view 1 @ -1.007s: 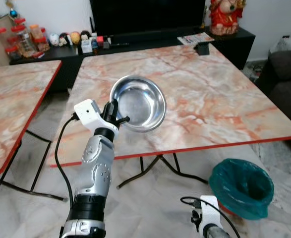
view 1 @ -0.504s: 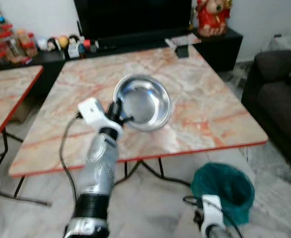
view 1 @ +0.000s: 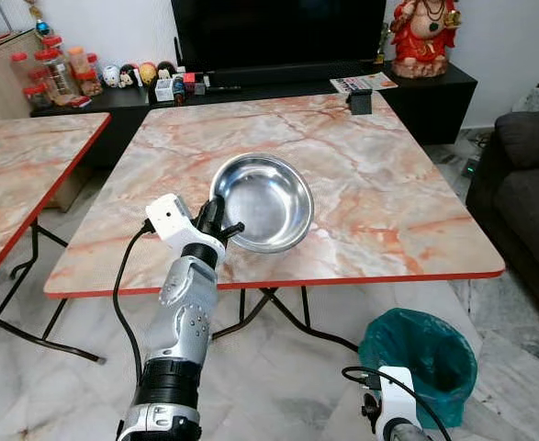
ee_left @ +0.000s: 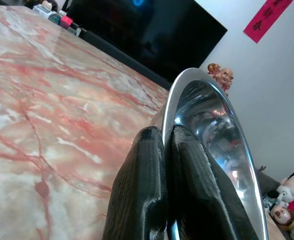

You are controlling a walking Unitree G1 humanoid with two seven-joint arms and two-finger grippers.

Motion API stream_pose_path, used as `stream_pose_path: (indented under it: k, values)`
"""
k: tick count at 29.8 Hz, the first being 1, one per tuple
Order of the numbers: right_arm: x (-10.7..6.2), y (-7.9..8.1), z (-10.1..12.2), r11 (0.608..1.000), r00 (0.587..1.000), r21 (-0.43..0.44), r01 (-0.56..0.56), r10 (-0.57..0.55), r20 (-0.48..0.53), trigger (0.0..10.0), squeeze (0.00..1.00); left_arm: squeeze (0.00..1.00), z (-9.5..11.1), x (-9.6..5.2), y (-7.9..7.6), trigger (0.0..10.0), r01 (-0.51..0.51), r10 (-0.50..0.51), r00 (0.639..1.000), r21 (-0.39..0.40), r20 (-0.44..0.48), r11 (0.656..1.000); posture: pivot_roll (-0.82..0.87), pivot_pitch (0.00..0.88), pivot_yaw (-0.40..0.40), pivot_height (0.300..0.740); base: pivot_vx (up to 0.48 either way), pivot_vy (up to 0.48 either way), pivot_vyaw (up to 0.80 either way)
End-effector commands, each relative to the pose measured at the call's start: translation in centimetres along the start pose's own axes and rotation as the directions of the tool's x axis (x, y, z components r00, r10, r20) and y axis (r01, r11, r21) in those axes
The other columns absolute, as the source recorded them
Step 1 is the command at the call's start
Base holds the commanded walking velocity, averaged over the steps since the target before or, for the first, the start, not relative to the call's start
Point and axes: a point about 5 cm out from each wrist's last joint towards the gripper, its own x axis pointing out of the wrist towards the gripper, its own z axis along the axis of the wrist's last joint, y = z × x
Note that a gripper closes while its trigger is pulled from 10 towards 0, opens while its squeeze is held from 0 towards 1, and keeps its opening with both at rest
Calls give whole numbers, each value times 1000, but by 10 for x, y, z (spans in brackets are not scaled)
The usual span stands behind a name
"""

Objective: Setting the table

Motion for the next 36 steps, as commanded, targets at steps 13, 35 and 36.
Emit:
stream_pose_path:
  k: [13, 35, 36]
  values:
    - [1, 4, 7, 1000, 1000, -13, -22, 23, 17, 10000, 0, 0, 7, 5, -6, 10000, 21, -21, 999, 4, 33, 1000, 17, 0, 64, 740, 222, 0, 142]
    - [0, 7, -2, 1000, 1000, -14, -27, 27, -3, 10000, 0, 0, 10, 5, -7, 10000, 38, -38, 999, 19, 35, 999, 14, 0, 88, 740, 278, 0, 0]
    - [0, 8, -2, 1000, 1000, -13, -28, 28, -3, 10000, 0, 0, 10, 5, -7, 10000, 38, -39, 999, 20, 35, 999, 14, 0, 89, 740, 296, 0, 0]
